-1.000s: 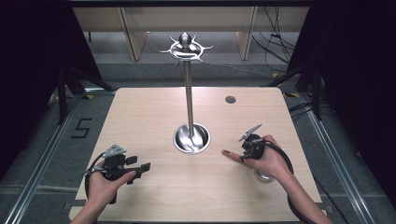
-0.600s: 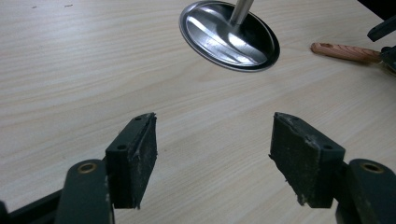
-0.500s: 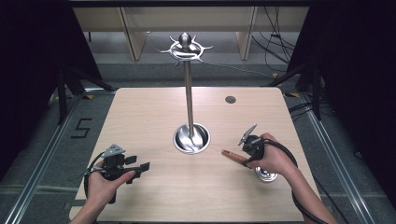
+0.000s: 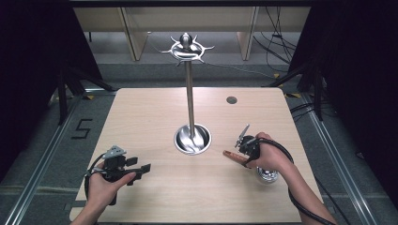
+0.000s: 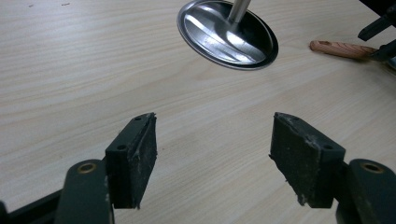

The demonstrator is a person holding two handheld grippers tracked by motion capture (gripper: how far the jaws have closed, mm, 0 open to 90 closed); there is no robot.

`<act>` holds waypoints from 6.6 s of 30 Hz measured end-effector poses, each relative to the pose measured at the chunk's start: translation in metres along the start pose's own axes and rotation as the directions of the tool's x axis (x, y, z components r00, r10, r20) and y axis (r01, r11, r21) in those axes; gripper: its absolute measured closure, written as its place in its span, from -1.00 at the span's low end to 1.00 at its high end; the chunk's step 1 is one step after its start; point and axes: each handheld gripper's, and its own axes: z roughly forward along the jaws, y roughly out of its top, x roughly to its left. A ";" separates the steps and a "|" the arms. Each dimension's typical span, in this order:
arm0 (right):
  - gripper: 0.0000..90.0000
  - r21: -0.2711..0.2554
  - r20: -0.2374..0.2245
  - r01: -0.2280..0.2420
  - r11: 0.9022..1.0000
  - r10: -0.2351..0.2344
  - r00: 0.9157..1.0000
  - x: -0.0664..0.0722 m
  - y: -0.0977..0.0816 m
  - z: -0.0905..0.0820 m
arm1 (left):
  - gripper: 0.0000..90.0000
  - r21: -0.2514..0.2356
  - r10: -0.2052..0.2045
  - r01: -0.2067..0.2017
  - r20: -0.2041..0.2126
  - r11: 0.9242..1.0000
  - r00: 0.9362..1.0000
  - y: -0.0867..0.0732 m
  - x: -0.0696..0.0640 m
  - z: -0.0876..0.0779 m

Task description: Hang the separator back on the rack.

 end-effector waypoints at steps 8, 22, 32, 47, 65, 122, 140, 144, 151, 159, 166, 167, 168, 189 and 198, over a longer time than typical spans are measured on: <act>0.24 0.011 0.008 -0.002 1.000 0.002 1.000 -0.003 -0.004 0.008 | -0.31 -0.007 -0.002 0.002 0.001 1.000 1.000 0.000 -0.001 0.000; 0.49 -0.010 -0.002 -0.021 1.000 0.021 1.000 -0.005 -0.003 0.014 | -0.31 -0.003 0.007 -0.007 -0.007 1.000 1.000 0.000 0.000 -0.002; 0.53 0.003 -0.005 -0.018 1.000 0.018 1.000 -0.002 -0.003 0.013 | -0.31 -0.013 0.007 -0.007 -0.001 1.000 1.000 0.000 0.000 -0.002; 0.54 -0.178 0.029 -0.041 0.983 0.047 0.998 0.000 -0.022 -0.008 | -0.31 0.003 0.027 -0.027 -0.005 1.000 1.000 0.000 0.001 -0.005; 0.54 -0.496 0.091 -0.109 0.861 0.177 0.980 -0.002 -0.043 -0.031 | -0.31 -0.030 0.011 -0.011 0.002 0.999 1.000 0.000 -0.001 -0.004; 0.54 -0.813 -0.074 -0.195 0.549 0.235 0.969 0.029 -0.015 -0.111 | -0.31 -0.039 0.012 -0.012 0.008 0.999 1.000 0.001 -0.001 -0.005; 0.54 -0.825 -0.082 -0.200 0.529 0.239 0.968 0.031 -0.010 -0.117 | -0.31 -0.037 0.021 -0.021 0.005 0.999 1.000 0.001 -0.001 -0.006; 0.54 -0.830 -0.069 -0.190 0.524 0.241 0.968 0.031 -0.009 -0.119 | -0.31 -0.039 0.015 -0.015 -0.001 0.999 1.000 0.001 -0.001 -0.006; 0.54 -0.833 -0.076 -0.193 0.519 0.239 0.968 0.033 -0.007 -0.122 | -0.31 -0.040 0.022 -0.022 0.003 0.999 1.000 0.002 0.000 -0.007; 0.54 -0.837 -0.071 -0.185 0.515 0.234 0.970 0.033 -0.004 -0.127 | -0.31 -0.047 0.011 -0.011 -0.001 0.999 1.000 0.001 -0.002 -0.007; 0.54 -0.841 -0.067 -0.184 0.509 0.240 0.968 0.034 -0.002 -0.131 | -0.31 -0.046 0.014 -0.014 -0.004 0.999 1.000 0.001 -0.001 -0.007; 0.54 -0.844 -0.067 -0.182 0.504 0.238 0.969 0.034 -0.001 -0.131 | -0.31 -0.047 0.014 -0.014 -0.005 0.999 1.000 0.001 -0.001 -0.007; 0.54 -0.844 -0.077 -0.190 0.502 0.237 0.969 0.035 0.000 -0.132 | -0.31 -0.047 0.014 -0.014 -0.005 0.999 1.000 0.001 -0.001 -0.007; 0.54 -0.868 -0.062 -0.173 0.465 0.245 0.967 0.035 0.014 -0.141 | -0.31 -0.047 0.023 -0.023 0.001 0.999 1.000 0.001 0.000 -0.008; 0.54 -0.874 -0.074 -0.179 0.452 0.241 0.968 0.035 0.017 -0.145 | -0.31 -0.047 0.015 -0.015 -0.003 0.999 1.000 0.001 0.000 -0.008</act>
